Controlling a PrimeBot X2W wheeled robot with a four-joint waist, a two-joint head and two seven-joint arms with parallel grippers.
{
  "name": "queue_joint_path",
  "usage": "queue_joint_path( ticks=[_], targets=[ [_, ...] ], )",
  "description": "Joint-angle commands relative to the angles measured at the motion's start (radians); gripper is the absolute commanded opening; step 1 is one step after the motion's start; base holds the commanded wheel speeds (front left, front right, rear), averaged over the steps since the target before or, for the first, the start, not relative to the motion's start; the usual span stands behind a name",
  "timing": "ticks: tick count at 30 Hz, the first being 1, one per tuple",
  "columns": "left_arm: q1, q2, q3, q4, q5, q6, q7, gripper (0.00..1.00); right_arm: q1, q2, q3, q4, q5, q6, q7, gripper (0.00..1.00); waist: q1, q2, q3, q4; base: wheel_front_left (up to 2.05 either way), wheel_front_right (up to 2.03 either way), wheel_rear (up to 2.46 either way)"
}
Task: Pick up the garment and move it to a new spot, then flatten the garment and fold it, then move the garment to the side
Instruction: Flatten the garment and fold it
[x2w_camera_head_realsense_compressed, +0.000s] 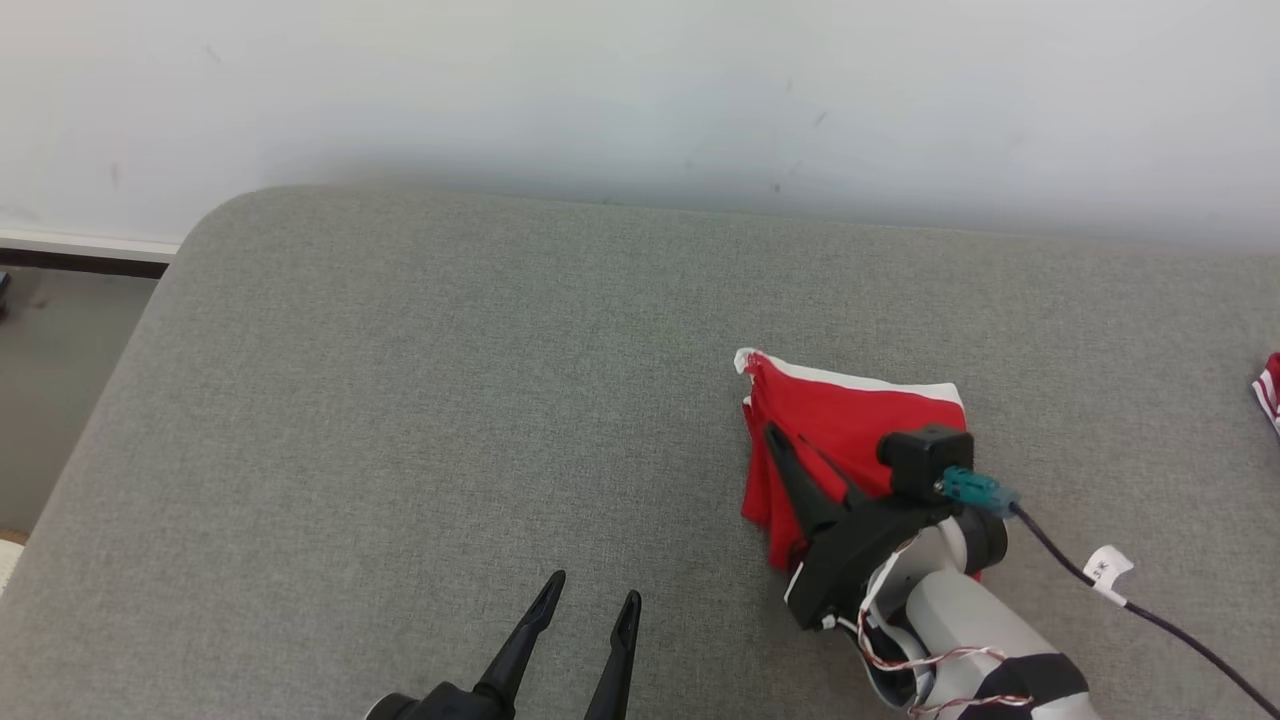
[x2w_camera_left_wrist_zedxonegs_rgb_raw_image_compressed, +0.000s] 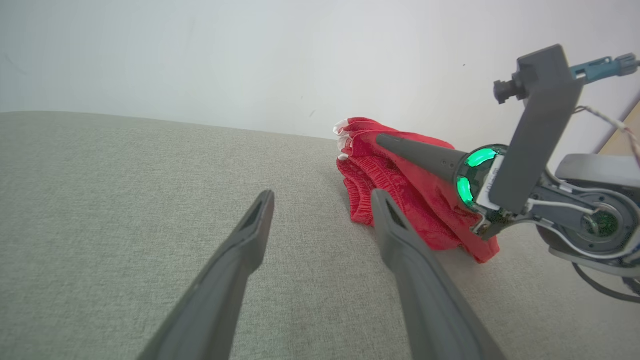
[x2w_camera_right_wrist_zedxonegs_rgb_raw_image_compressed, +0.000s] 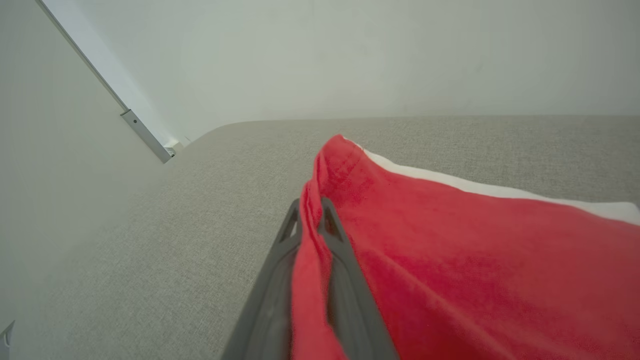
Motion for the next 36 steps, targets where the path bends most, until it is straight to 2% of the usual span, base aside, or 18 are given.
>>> queue_joint_path(
  ticks=[1,2,4,5,13,16,21,24,31,32,36],
  targets=[
    [0.015,0.0,0.003,-0.004,-0.006,0.002,-0.005,1.0,0.015,0.01,0.012,0.008,0.0,0.0,0.0,0.0,0.0001,0.0,0.0,-0.001,0.0,0.0,0.0],
    [0.015,0.0,0.003,-0.005,-0.006,0.003,-0.005,1.0,0.02,0.018,0.017,0.015,0.002,0.0,0.002,0.01,0.0001,0.0,0.0,-0.001,0.0,0.0,0.0],
    [0.013,0.0,0.003,-0.008,-0.007,0.004,-0.005,1.0,0.03,0.031,0.024,0.035,-0.005,0.0,0.01,0.56,0.0001,0.0,-0.001,-0.003,0.0,0.0,0.0],
    [0.013,0.0,0.003,-0.009,-0.008,0.005,-0.005,1.0,0.033,0.037,0.026,0.045,-0.012,0.0,0.01,1.0,0.0001,0.0,-0.001,-0.004,0.0,0.0,0.0],
    [0.013,0.0,-0.001,-0.01,-0.013,0.011,-0.005,1.0,0.069,0.093,0.109,0.025,0.055,0.0,-0.022,1.0,0.0001,0.0,-0.011,-0.016,0.0,0.0,0.0],
    [0.019,0.0,0.003,-0.007,-0.012,0.012,-0.005,1.0,0.073,0.088,0.132,0.006,0.07,0.0,-0.035,1.0,0.0001,0.0,-0.02,-0.023,0.0,0.0,0.0],
    [0.035,0.0,0.014,-0.005,-0.007,0.017,-0.005,1.0,0.074,0.042,0.134,-0.054,0.048,0.0,-0.073,1.0,0.0001,0.0,-0.042,-0.049,0.0,0.0,0.0],
    [0.045,0.0,0.028,-0.006,-0.006,0.021,-0.005,1.0,0.095,0.018,0.075,-0.096,0.015,0.0,-0.079,1.0,0.0001,0.0,-0.06,-0.074,0.0,0.0,0.0],
    [0.074,0.0,0.077,-0.019,-0.008,0.032,-0.005,1.0,0.198,-0.034,-0.132,-0.196,-0.156,0.0,-0.079,1.0,0.0001,0.0,-0.095,-0.128,0.0,0.0,0.0],
    [0.082,0.0,0.097,-0.021,-0.007,0.036,-0.005,1.0,0.233,-0.047,-0.193,-0.217,-0.199,0.0,-0.08,1.0,0.0001,0.0,-0.102,-0.141,0.0,0.0,0.0],
    [0.101,0.002,0.154,-0.022,-0.009,0.044,-0.005,1.0,0.306,-0.056,-0.288,-0.259,-0.265,0.0,-0.08,1.0,0.0001,0.0,-0.113,-0.167,0.0,0.0,0.0]
  ],
)
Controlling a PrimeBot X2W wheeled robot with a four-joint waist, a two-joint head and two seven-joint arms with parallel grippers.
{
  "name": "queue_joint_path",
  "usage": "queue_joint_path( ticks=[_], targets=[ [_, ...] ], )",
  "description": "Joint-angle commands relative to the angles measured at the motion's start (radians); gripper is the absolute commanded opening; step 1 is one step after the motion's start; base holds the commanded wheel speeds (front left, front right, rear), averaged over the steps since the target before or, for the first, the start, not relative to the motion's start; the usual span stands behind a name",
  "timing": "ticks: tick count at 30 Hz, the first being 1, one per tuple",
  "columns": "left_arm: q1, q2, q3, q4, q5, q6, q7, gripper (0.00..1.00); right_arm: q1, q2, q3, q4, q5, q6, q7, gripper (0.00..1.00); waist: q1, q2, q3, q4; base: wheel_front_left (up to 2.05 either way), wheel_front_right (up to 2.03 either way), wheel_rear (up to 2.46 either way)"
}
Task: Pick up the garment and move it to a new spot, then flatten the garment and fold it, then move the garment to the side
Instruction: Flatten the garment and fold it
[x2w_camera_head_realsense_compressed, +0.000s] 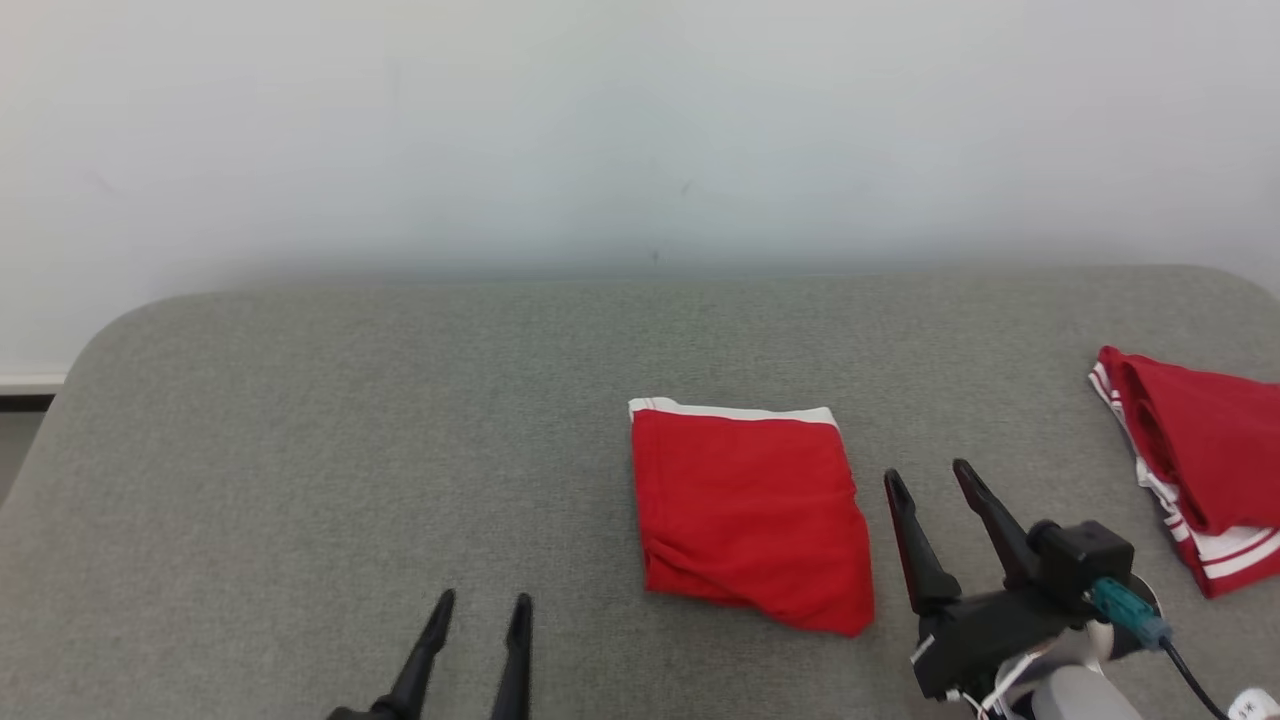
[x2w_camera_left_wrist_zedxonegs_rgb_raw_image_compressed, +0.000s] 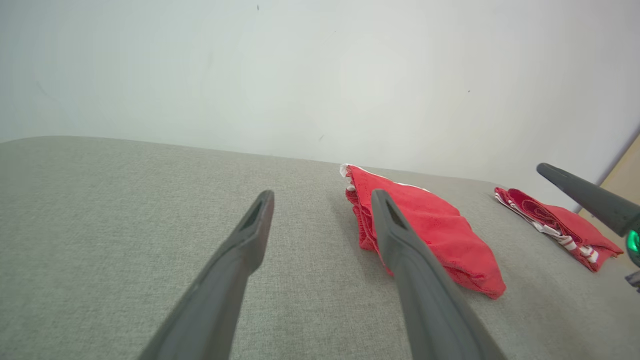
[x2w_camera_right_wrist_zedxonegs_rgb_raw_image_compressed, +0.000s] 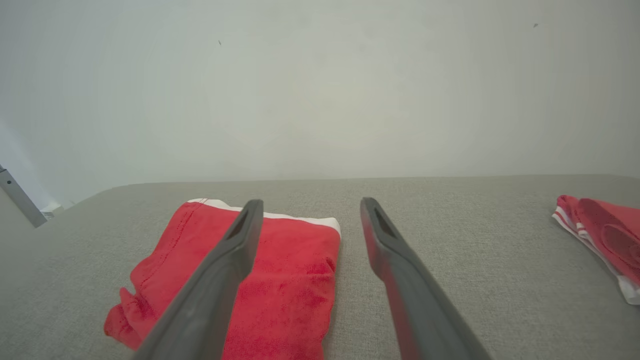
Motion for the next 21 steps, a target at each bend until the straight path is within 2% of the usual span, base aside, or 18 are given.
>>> queue_joint_path(
  ticks=[1,10,21],
  targets=[
    [0.027,0.002,0.023,0.002,-0.01,0.004,-0.005,1.0,0.028,-0.006,-0.012,-0.015,-0.025,0.0,-0.004,1.0,0.0,0.0,-0.014,-0.027,0.0,0.0,0.0],
    [0.068,0.018,0.151,-0.008,0.035,-0.029,-0.005,1.0,0.184,-0.009,-0.082,-0.174,-0.117,0.0,-0.004,1.0,0.0,0.0,-0.029,-0.067,0.0,0.0,0.0],
    [0.138,0.007,0.192,-0.036,0.11,-0.108,-0.005,1.0,0.358,0.002,-0.101,-0.325,-0.131,0.0,-0.004,1.0,0.0,0.0,-0.063,-0.077,0.0,0.0,0.0]
  ],
)
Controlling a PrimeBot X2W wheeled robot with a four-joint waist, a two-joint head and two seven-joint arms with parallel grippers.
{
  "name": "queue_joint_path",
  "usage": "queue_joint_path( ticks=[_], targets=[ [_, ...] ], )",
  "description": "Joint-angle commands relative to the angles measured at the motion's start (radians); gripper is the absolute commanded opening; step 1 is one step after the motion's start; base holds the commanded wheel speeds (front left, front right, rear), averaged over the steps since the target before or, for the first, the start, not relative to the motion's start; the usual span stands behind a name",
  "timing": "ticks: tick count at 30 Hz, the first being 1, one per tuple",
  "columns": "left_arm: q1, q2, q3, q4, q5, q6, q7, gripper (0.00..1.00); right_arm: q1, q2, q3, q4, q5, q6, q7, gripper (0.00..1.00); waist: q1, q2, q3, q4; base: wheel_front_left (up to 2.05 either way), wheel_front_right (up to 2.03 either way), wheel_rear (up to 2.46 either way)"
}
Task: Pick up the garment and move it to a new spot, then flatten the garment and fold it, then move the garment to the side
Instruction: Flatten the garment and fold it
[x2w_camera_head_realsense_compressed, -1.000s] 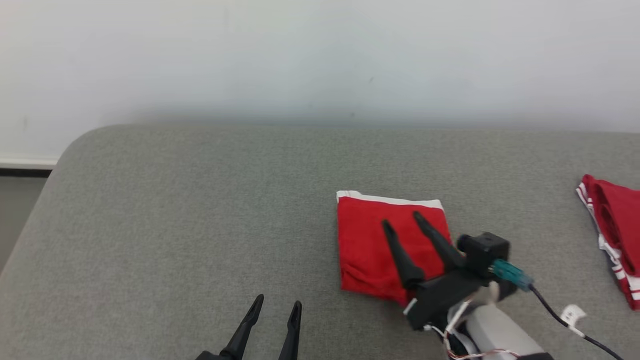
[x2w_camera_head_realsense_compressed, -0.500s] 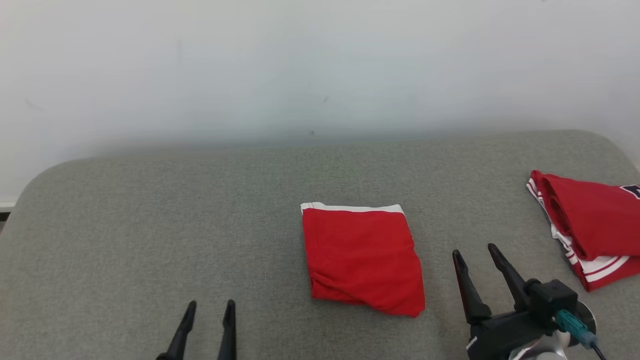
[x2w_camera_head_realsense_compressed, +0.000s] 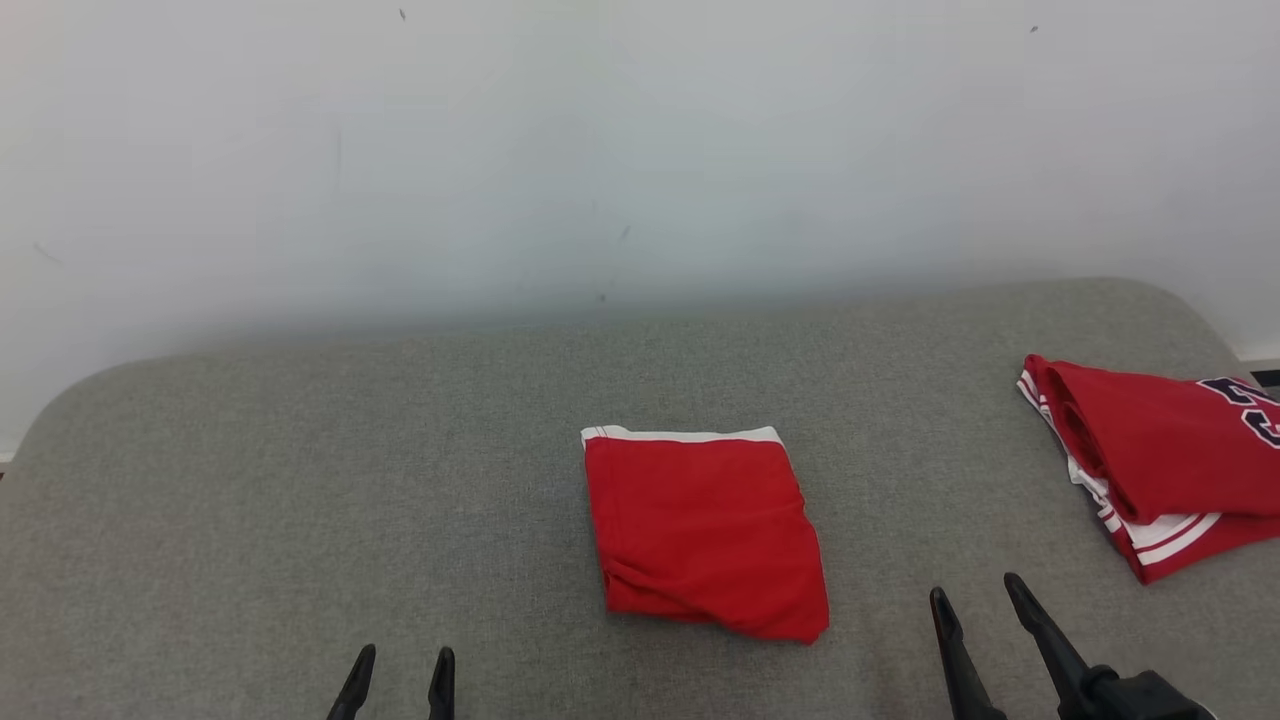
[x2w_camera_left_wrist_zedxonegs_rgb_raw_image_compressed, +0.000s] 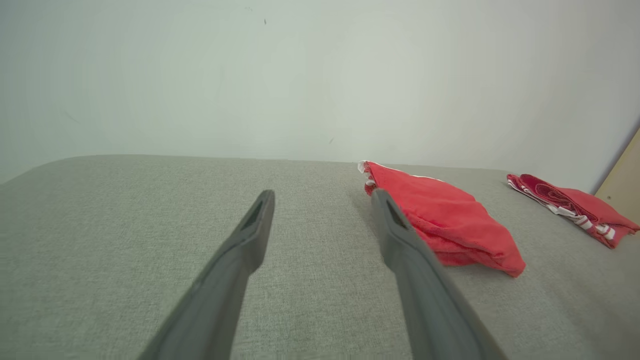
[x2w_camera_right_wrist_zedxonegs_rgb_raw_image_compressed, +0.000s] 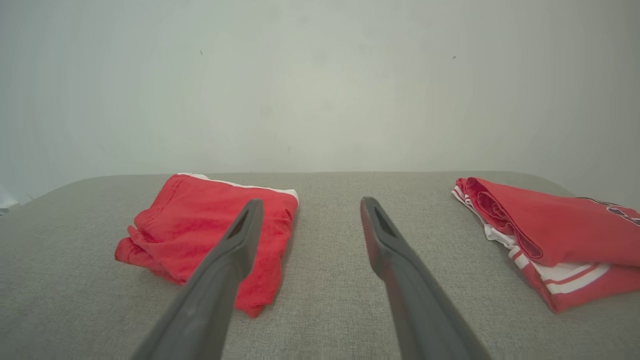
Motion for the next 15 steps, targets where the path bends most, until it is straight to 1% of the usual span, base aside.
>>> queue_joint_path(
  ticks=[1,15],
  targets=[
    [0.022,-0.001,0.009,-0.005,0.015,-0.005,-0.005,1.0,0.018,0.004,0.0,-0.011,0.009,0.0,-0.004,1.0,0.0001,-0.0001,-0.005,-0.001,0.0,0.0,0.0],
    [0.052,-0.006,0.027,-0.007,0.049,-0.009,-0.005,1.0,0.042,0.022,-0.004,-0.004,0.013,0.0,-0.004,1.0,0.0001,-0.0001,-0.018,0.011,0.0,0.0,0.0]
  ],
)
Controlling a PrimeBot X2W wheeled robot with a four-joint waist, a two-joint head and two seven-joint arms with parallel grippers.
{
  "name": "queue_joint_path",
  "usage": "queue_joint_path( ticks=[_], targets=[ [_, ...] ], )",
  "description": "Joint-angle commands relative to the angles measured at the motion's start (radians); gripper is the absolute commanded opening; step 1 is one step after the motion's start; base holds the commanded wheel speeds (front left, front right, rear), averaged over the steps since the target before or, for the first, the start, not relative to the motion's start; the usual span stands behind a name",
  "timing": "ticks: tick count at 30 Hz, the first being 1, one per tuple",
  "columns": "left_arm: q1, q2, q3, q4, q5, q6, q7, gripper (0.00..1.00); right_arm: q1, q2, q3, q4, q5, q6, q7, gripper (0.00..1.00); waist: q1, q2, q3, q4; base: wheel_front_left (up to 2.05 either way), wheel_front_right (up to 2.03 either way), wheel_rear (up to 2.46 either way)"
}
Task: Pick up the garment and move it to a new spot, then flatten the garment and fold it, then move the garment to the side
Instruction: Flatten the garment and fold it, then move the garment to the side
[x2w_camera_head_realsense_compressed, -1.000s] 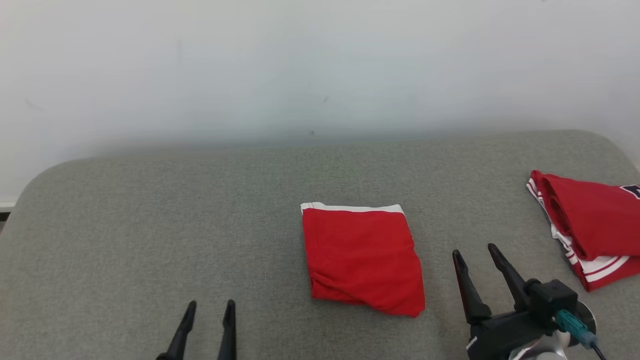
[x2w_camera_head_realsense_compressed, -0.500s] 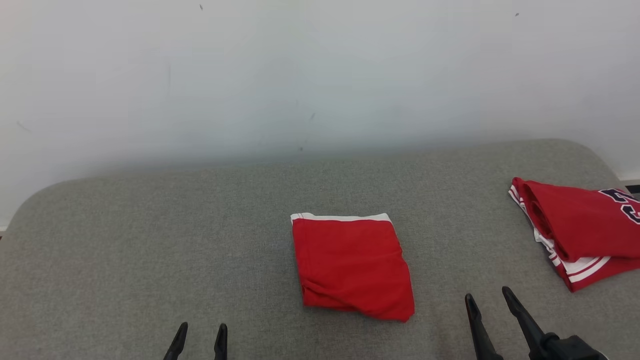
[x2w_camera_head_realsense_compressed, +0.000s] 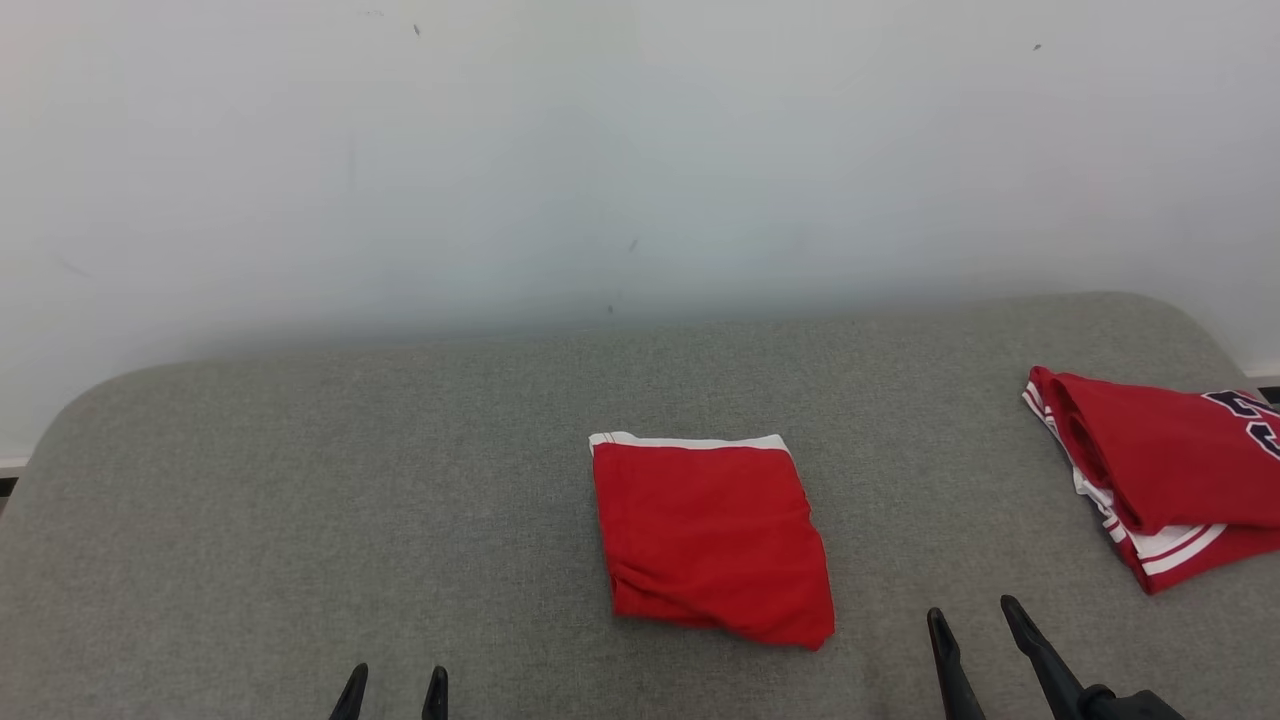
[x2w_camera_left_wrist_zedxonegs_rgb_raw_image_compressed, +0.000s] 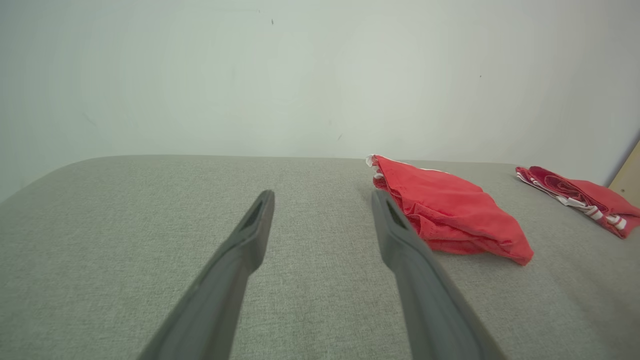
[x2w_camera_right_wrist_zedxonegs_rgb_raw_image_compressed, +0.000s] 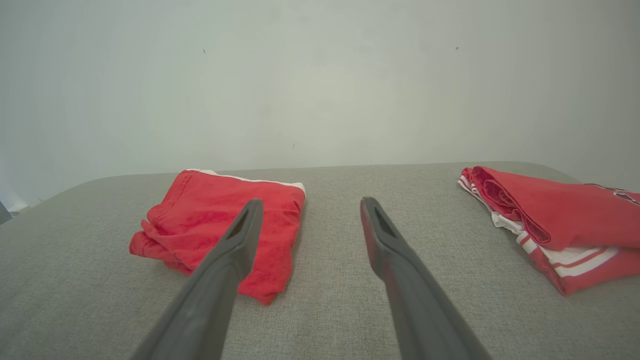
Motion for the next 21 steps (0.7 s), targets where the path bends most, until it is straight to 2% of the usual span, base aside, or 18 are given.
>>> queue_joint_path(
  ticks=[1,10,21],
  targets=[
    [0.013,0.0,0.002,0.004,0.007,-0.002,-0.005,1.0,0.004,0.001,0.001,0.001,0.006,0.0,-0.004,1.0,0.0,0.0,0.0,0.002,0.0,0.0,0.0],
    [0.009,0.0,-0.014,0.006,-0.006,0.008,-0.005,1.0,-0.01,0.006,0.025,0.016,0.039,0.0,-0.004,1.0,0.0,0.0,0.008,0.014,0.0,0.0,0.0],
    [-0.027,0.0,-0.074,0.013,0.007,0.001,-0.005,1.0,-0.254,-0.019,0.162,0.274,0.351,0.0,-0.003,1.0,0.0,0.0,0.064,0.062,0.0,0.0,0.0]
  ],
)
